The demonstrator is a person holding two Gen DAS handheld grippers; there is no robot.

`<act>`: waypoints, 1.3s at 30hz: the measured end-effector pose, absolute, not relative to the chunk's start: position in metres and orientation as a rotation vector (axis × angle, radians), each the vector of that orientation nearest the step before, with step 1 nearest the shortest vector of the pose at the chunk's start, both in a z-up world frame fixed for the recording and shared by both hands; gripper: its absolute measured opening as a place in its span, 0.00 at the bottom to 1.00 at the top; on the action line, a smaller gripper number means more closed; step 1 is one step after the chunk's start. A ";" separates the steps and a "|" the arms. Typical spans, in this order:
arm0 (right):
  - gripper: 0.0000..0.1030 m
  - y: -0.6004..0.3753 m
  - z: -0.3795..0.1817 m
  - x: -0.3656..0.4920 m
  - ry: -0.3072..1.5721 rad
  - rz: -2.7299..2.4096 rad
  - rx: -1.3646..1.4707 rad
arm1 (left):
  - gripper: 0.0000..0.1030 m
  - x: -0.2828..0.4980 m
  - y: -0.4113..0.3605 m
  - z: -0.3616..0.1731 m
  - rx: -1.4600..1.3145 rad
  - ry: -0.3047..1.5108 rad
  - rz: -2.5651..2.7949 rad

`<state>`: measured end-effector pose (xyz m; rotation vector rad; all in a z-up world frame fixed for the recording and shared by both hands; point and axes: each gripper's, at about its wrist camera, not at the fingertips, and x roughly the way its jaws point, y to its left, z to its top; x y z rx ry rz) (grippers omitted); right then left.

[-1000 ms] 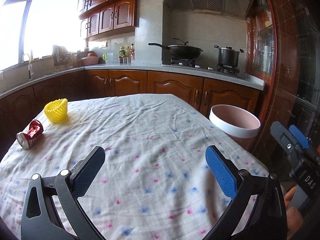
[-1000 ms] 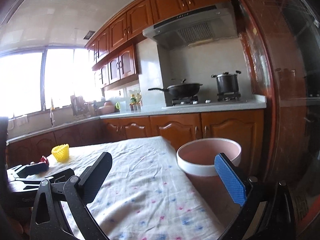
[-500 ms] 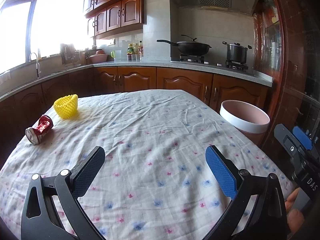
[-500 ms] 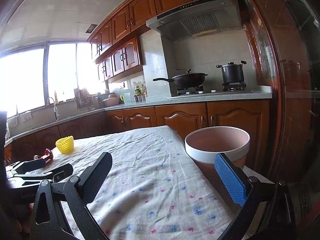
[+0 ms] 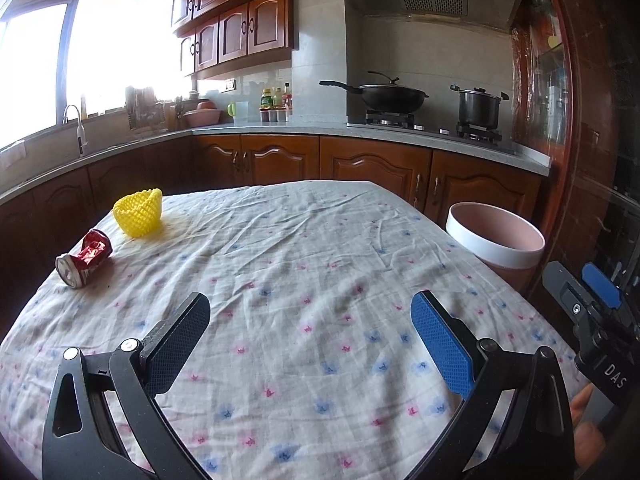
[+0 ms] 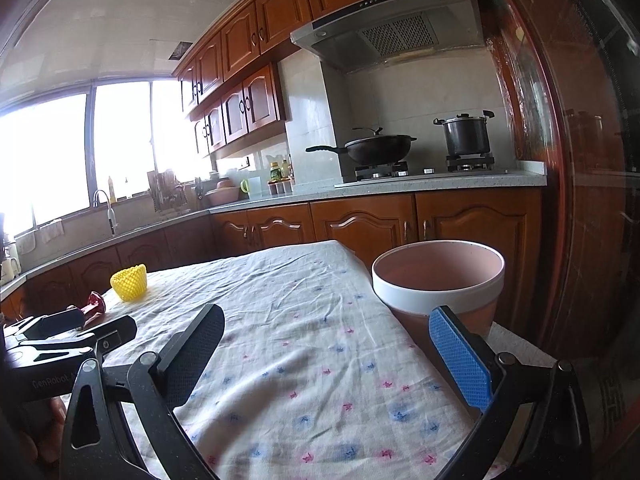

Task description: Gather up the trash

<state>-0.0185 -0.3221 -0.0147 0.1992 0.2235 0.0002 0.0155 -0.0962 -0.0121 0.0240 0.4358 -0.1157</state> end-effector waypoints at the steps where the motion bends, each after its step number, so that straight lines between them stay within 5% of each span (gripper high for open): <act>1: 1.00 -0.322 -0.014 -0.018 0.225 0.000 0.199 | 1.00 0.016 -0.096 -0.012 0.026 0.436 -0.115; 39: 1.00 -0.321 -0.012 -0.018 0.222 0.009 0.202 | 1.00 0.011 -0.098 -0.011 0.043 0.422 -0.116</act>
